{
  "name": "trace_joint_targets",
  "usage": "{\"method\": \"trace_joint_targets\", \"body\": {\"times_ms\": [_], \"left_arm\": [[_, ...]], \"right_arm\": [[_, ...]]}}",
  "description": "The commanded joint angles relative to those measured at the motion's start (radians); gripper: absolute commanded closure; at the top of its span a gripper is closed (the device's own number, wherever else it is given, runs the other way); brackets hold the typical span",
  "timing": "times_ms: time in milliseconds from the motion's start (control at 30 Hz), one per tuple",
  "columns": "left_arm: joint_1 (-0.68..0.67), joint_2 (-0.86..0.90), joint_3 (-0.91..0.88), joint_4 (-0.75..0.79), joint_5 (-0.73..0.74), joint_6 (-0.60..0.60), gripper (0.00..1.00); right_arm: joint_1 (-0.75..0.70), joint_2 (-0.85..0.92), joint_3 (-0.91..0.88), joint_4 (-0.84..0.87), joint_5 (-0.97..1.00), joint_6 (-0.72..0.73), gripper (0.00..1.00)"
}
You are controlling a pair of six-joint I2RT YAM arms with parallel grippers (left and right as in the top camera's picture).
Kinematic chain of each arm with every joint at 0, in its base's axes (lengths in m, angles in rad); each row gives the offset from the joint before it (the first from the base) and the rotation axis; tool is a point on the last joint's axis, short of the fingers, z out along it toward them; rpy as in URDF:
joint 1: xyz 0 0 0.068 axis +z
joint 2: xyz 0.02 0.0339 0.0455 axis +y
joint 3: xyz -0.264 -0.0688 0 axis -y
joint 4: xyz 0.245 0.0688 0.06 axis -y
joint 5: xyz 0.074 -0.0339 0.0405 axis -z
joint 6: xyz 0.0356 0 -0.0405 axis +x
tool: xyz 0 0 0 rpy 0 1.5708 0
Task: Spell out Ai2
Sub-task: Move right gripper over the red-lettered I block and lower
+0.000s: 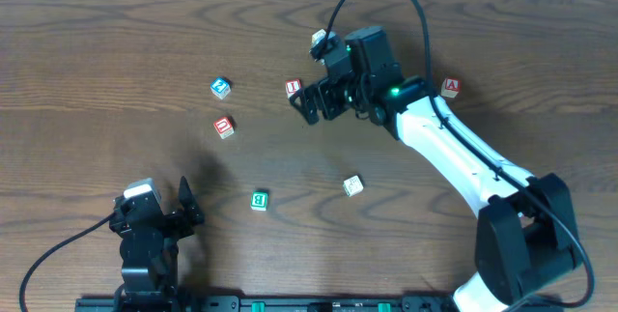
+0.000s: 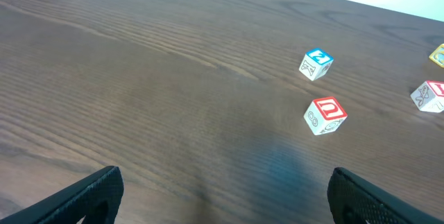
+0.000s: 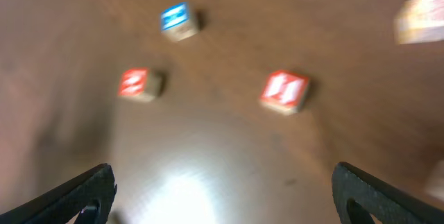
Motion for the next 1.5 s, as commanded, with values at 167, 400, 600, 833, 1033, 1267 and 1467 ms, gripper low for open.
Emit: {"method": "trace_joint_targets", "body": {"times_ms": [167, 400, 600, 833, 1033, 1267, 1467], "left_arm": [[0.002, -0.006, -0.019, -0.004, -0.017, 0.017, 0.05], [0.002, -0.006, -0.019, -0.004, -0.018, 0.017, 0.05], [0.002, -0.006, -0.019, -0.004, -0.017, 0.017, 0.05], [0.002, -0.006, -0.019, -0.004, -0.018, 0.017, 0.05], [0.002, -0.006, -0.019, -0.004, -0.017, 0.017, 0.05], [0.002, -0.006, -0.019, -0.004, -0.017, 0.017, 0.05], [0.002, -0.006, -0.019, -0.004, -0.017, 0.017, 0.05]], "right_arm": [[0.082, 0.009, 0.013, -0.064, -0.193, -0.008, 0.01], [0.109, 0.011, 0.013, 0.024, 0.049, -0.009, 0.01], [0.113, 0.083, 0.017, 0.094, 0.231, 0.004, 0.01], [0.1, 0.229, 0.121, 0.143, 0.273, 0.038, 0.01], [0.084, 0.364, 0.27, 0.13, 0.295, 0.048, 0.01], [0.083, 0.422, 0.31, 0.122, 0.36, 0.048, 0.02], [0.082, 0.426, 0.31, 0.106, 0.376, 0.049, 0.04]]}}
